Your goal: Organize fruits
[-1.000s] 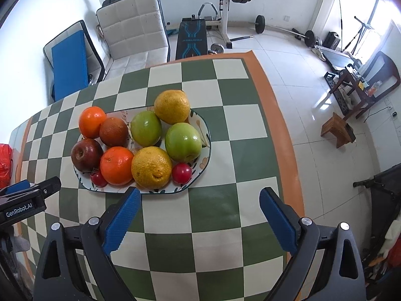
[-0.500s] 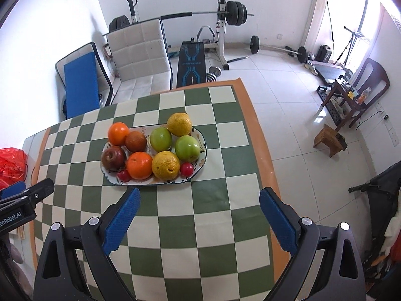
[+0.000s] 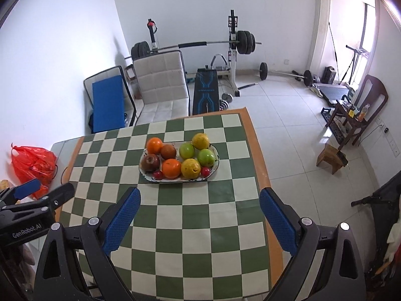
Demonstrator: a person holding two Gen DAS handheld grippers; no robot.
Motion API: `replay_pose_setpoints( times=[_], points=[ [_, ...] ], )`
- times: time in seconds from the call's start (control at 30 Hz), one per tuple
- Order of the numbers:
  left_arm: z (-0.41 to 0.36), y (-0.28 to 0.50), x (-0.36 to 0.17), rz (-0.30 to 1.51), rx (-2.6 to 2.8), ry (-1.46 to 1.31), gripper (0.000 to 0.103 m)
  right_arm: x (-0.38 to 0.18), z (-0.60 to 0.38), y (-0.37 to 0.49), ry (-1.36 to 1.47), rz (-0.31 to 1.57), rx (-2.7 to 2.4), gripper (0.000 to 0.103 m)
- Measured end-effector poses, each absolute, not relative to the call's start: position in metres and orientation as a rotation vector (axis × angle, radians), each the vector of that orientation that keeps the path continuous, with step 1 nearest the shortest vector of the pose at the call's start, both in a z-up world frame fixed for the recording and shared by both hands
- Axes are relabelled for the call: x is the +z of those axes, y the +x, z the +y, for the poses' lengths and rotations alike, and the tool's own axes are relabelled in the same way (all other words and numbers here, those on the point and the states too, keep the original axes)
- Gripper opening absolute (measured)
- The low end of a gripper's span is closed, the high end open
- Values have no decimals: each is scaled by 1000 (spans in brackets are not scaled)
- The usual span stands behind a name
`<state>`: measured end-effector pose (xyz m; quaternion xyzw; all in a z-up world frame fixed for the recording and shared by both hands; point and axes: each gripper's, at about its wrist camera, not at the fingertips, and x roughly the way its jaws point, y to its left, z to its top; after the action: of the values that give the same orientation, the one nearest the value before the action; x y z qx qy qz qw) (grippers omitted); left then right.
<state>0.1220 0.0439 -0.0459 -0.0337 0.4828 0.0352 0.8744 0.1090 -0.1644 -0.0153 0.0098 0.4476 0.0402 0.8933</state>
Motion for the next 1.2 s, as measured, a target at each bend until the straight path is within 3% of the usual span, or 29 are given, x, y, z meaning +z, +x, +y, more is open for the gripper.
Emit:
replay_pose_setpoints(
  times=[0.57,1.2],
  points=[
    [40,85,-19,969,75,-99,100,45,-165,43,18,881,112,98],
    [33,126,-46,957,73,-88,103,14,-175,87,25,903,97,98]
  ],
)
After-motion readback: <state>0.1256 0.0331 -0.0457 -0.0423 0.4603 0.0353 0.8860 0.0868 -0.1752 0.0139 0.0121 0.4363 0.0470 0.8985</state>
